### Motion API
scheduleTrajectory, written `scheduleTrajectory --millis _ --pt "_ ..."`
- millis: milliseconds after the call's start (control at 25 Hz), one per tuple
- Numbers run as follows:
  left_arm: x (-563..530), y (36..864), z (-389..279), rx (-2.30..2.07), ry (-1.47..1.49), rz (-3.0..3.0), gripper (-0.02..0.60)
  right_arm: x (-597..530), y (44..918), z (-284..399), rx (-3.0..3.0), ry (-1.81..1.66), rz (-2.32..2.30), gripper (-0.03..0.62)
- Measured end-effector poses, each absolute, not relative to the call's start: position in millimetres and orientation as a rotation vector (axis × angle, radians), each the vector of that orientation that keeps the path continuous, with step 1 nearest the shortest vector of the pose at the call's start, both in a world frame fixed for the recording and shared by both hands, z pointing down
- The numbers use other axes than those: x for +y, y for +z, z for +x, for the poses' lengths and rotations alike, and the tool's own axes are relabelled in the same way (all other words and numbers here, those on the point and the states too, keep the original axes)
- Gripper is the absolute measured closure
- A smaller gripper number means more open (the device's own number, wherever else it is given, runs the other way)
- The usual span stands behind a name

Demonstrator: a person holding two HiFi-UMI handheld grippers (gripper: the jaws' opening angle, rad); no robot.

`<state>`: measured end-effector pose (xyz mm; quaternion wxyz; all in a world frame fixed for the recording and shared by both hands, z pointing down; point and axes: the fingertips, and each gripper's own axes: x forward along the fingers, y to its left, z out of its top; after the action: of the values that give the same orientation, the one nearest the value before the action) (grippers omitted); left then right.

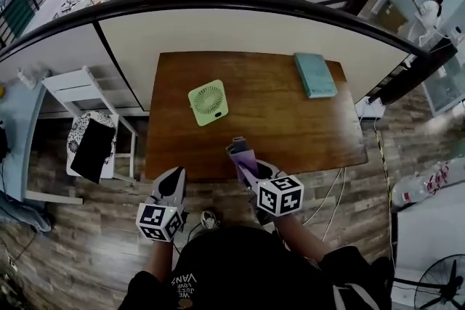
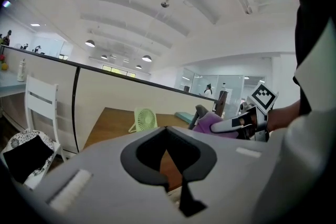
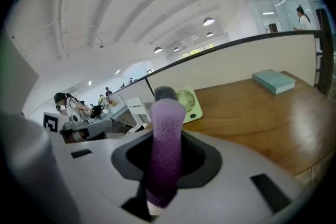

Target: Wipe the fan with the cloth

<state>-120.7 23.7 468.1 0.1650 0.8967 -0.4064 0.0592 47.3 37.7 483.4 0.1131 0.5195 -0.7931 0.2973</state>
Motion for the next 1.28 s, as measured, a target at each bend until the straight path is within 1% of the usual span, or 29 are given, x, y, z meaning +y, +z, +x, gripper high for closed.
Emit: scheduleTrajectory --millis 320,560,960,1280 --pt "-10.7 488.0 -116.4 -1.041 0.192 2.560 0.570 12.8 488.6 42.4 -2.279 0.877 1.569 0.496" --pt "-30.1 500.0 -109.4 -1.036 0.200 2.551 0.569 -17.9 493.7 39.5 -2.294 0.870 1.508 0.496" --pt "-77.4 519.8 -97.9 -1.182 0.209 2.444 0.569 -83.1 502.3 37.3 -2.342 0.833 1.249 0.496" --pt "-100.7 535.2 -88.0 -1.288 0.214 2.356 0.569 -129.0 508.7 18.4 -2.408 0.783 0.998 0.496"
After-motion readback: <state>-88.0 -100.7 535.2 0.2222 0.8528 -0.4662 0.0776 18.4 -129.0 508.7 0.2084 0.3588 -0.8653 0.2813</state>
